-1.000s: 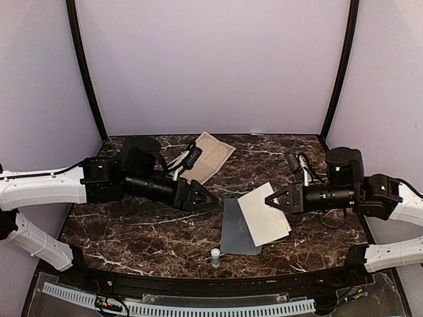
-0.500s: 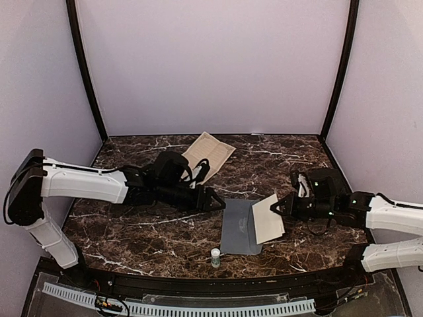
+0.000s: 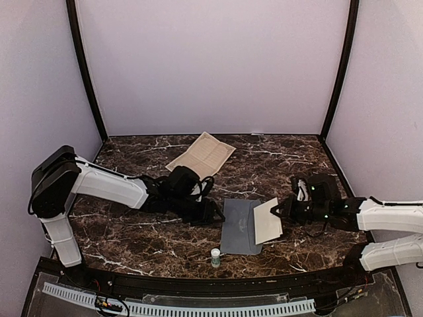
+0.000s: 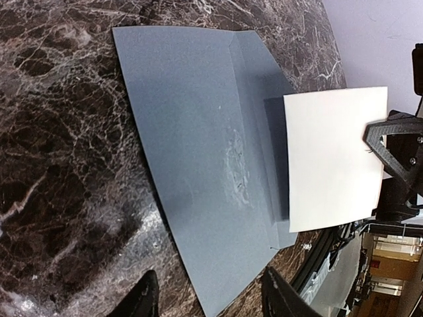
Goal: Place the letter into the envelope and seal it
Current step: Place the letter in the envelope.
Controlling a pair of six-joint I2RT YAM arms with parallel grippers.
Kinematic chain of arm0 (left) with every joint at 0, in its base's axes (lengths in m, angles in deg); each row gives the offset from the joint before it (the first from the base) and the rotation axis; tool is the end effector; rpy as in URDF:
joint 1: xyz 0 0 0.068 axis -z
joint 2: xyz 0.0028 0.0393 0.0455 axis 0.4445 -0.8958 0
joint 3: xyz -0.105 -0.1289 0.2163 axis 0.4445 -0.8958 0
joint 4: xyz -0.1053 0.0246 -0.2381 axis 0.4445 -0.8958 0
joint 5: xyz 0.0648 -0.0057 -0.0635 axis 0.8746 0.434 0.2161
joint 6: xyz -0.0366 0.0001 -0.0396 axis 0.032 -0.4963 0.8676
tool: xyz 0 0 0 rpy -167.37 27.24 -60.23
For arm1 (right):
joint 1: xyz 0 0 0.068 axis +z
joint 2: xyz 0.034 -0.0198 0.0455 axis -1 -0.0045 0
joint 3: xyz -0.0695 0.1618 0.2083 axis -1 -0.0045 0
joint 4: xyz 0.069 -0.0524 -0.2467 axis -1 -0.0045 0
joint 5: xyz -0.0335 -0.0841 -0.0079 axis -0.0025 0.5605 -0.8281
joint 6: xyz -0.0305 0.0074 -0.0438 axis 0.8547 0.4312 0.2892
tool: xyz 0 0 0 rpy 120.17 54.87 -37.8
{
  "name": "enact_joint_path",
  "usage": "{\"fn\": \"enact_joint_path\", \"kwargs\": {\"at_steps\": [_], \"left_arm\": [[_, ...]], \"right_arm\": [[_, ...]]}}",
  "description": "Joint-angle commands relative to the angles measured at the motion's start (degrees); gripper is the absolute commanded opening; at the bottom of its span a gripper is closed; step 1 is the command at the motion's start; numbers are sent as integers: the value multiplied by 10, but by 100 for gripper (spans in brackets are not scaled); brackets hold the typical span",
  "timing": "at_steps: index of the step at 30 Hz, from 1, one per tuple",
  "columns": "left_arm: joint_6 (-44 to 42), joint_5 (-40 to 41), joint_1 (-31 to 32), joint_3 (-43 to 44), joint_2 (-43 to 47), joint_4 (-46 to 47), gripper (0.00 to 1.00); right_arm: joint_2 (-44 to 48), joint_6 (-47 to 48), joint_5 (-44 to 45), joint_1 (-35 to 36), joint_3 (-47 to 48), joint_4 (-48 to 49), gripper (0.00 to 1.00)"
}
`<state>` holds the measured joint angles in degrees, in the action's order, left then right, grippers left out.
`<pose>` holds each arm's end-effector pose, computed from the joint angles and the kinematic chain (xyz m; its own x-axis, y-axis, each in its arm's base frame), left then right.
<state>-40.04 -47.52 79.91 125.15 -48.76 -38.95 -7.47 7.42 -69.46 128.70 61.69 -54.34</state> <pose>0.2142 -0.3102 0.1636 -0.9292 0.0981 -0.3563 0.3382 0.6146 -0.7127 0.1571 0.1354 0.1784 -0.8521 0.3339 -0.4031 -0.0788 0.6795 0.7294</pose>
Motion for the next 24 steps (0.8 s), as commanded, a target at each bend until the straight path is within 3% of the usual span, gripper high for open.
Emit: {"fn": "enact_joint_path", "kwargs": {"at_steps": [1,24], "left_arm": [[1,-6,-2,12,-8,22,52],[24,-48,-2,30,-92,69,36]], "right_arm": [[-11,-15,2,-5,-14,40,0],[-87,-26,28,-7,-36,81,0]]}}
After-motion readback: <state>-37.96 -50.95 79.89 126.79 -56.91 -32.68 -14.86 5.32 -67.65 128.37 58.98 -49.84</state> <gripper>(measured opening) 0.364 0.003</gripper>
